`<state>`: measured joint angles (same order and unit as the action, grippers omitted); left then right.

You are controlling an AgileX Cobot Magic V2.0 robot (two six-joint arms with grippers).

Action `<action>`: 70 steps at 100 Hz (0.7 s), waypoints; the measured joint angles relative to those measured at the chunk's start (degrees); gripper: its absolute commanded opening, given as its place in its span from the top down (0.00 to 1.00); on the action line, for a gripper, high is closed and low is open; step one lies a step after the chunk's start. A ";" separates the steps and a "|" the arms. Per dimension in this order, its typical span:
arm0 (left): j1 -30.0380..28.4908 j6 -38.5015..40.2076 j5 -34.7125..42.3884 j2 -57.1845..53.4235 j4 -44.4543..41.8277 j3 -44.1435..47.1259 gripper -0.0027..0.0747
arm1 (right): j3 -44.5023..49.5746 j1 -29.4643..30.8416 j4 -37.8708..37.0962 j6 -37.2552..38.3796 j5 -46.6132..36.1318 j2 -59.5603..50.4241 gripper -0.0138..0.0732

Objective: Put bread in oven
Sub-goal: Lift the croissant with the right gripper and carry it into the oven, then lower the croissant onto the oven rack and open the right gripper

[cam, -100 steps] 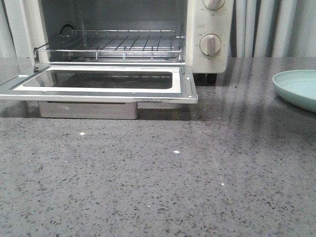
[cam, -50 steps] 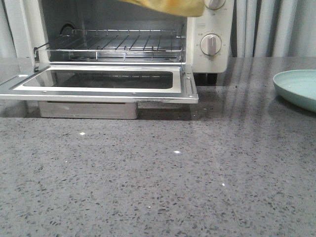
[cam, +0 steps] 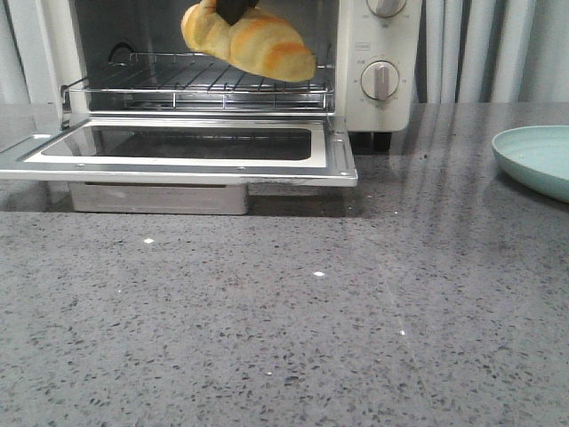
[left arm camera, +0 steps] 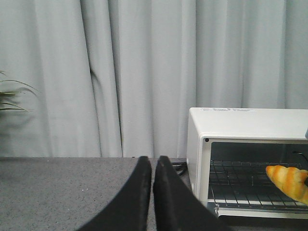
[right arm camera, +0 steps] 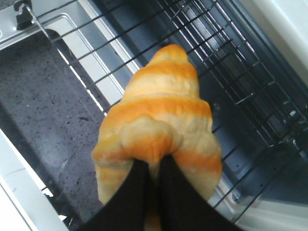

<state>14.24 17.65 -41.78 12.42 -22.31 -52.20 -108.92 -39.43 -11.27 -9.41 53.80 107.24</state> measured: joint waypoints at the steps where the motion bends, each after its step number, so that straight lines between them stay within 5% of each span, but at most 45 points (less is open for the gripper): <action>1: 0.00 0.00 0.00 0.00 0.00 0.00 0.99 | 0.00 0.00 -0.20 0.00 -0.37 0.18 0.92; 70: 0.00 0.00 -0.55 0.00 0.00 0.00 0.99 | 0.00 0.00 -9.02 -0.08 -14.64 3.74 0.92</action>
<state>14.24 17.65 -42.33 12.42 -22.31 -52.20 -108.92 -39.43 -20.30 -9.49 39.16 110.98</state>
